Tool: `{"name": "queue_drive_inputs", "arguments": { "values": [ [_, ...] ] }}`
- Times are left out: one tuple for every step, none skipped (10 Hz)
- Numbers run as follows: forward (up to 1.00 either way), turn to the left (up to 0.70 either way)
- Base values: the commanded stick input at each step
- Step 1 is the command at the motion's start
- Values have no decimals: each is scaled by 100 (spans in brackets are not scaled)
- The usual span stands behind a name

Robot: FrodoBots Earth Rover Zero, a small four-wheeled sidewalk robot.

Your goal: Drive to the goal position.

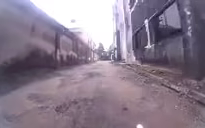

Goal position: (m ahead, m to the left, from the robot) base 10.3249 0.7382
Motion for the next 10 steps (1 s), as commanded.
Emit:
{"name": "queue_drive_inputs", "arguments": {
  "values": [
    [70, 0],
    [70, 0],
    [70, 0],
    [70, 0],
    [70, 0],
    [70, 0],
    [70, 0],
    [70, 0],
    [70, 0],
    [70, 0]
  ]
}}
